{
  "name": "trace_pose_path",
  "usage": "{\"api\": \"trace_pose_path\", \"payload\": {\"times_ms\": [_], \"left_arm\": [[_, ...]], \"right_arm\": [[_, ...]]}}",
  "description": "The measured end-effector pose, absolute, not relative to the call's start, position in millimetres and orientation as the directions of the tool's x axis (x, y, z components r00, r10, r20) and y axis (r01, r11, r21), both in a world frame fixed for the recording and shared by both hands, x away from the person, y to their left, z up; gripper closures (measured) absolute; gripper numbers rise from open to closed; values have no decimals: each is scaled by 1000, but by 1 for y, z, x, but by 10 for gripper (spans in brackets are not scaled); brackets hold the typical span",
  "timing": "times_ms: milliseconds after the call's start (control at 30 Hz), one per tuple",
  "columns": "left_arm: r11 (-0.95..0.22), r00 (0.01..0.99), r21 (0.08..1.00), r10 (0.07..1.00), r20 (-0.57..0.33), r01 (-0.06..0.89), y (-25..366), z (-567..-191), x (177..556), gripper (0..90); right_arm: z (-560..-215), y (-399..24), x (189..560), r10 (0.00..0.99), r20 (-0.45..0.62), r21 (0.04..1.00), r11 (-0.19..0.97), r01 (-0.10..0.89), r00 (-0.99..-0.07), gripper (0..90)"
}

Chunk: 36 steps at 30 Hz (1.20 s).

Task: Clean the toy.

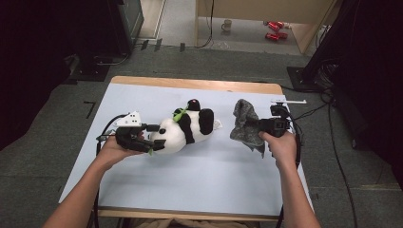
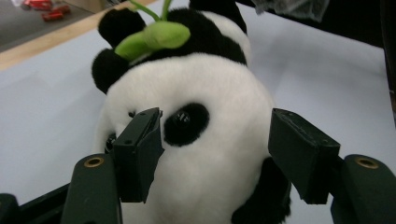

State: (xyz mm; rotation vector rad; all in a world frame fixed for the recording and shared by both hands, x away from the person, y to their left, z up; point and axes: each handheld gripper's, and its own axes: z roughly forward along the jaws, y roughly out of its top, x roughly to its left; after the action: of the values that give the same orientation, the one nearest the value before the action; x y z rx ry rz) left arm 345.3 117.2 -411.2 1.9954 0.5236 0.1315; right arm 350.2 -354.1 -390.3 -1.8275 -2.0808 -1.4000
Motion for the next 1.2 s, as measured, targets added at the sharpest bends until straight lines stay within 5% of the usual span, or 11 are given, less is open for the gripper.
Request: {"api": "trace_pose_path", "payload": {"times_ms": [533, 833, 1200], "left_arm": [[-406, 863, 836, 484, -146, 369, 121, -418, 343, 294], [-398, 828, 834, 549, -117, 382, 137, -421, 345, 292], [-401, 782, 811, 614, -107, 426, 153, -431, 353, 288]], "right_arm": [[-406, -357, 344, 765, 562, 584, -98, 806, -314, 764], [-429, -352, 350, 835, 428, 609, 17, 793, -346, 751], [-455, -372, 364, 888, 353, 606, 25, 795, -296, 749]]}}
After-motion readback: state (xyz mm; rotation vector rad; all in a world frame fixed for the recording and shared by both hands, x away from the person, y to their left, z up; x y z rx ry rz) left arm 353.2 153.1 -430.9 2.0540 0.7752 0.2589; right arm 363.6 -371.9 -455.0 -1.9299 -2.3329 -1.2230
